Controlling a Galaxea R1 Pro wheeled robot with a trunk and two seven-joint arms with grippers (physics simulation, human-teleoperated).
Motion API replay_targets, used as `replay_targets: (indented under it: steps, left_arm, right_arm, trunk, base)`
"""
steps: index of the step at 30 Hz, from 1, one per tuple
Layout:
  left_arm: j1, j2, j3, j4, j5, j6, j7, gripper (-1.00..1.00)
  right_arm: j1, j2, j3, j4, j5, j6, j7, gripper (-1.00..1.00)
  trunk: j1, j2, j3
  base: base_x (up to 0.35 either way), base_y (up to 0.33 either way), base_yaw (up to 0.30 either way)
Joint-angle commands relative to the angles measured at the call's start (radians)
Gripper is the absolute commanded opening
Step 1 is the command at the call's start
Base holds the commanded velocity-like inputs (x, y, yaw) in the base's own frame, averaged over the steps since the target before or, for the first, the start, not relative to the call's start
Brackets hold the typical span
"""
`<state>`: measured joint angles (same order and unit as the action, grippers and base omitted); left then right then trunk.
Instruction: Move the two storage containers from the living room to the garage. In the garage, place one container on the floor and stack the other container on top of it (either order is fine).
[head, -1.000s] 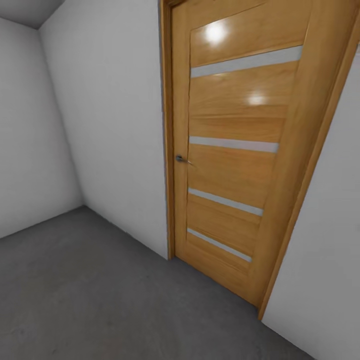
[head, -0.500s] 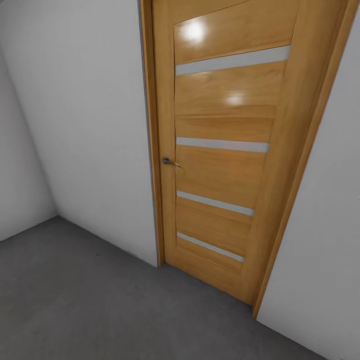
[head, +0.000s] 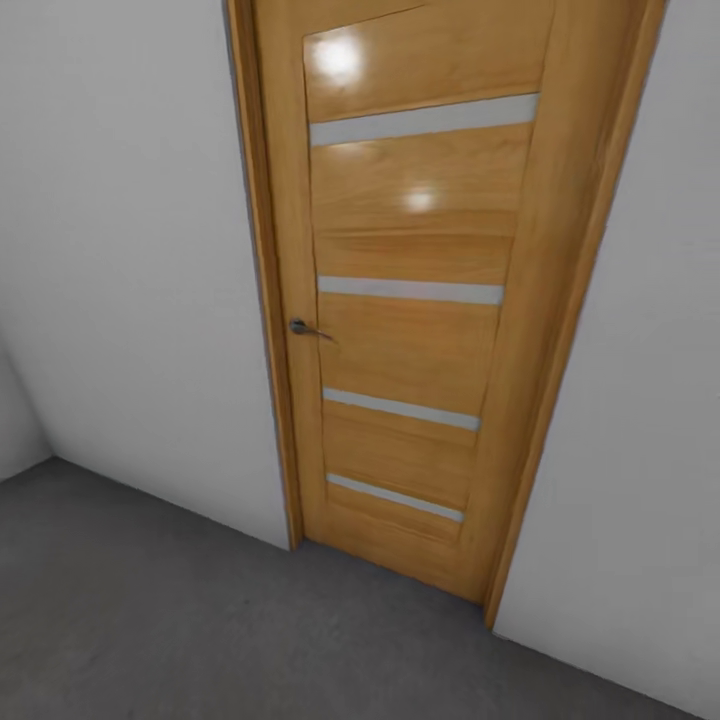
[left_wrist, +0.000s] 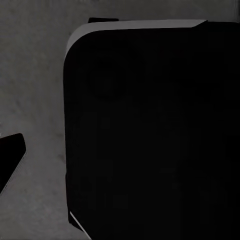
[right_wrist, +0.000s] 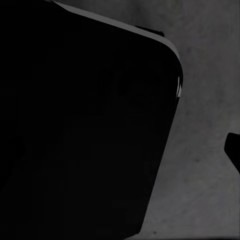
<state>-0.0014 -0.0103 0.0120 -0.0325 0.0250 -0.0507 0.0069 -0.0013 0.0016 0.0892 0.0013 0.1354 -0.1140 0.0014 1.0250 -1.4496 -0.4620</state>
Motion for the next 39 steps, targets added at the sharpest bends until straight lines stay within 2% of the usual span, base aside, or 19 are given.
replay_targets:
  steps: [1,8,31,39]
  left_arm:
    - [0.000,0.000,0.001,0.000,0.003,-0.003,0.001,1.00]
    - [0.000,0.000,0.001,0.000,0.003,-0.003,0.001,1.00]
    - [0.000,0.001,0.001,0.000,0.004,-0.003,0.001,1.00]
    - [0.000,0.001,0.000,0.000,0.004,-0.003,0.001,1.00]
  right_arm:
    - [0.000,0.000,0.007,0.000,0.001,-0.003,0.000,1.00]
    - [0.000,0.000,0.007,0.000,0.000,-0.003,0.000,1.00]
    - [0.000,0.000,0.007,0.000,0.000,-0.003,-0.003,1.00]
    - [0.000,0.000,0.005,0.000,0.000,-0.003,-0.003,1.00]
  trunk:
    - [0.000,0.000,-0.001]
    - [0.000,0.000,-0.001]
    - [0.000,0.000,-0.001]
    - [0.000,0.000,-0.001]
  base:
    - [0.006,0.006,-0.269]
    - [0.012,0.061,-0.269]
    - [0.074,0.300,-0.269]
    - [0.077,0.181,-0.239]
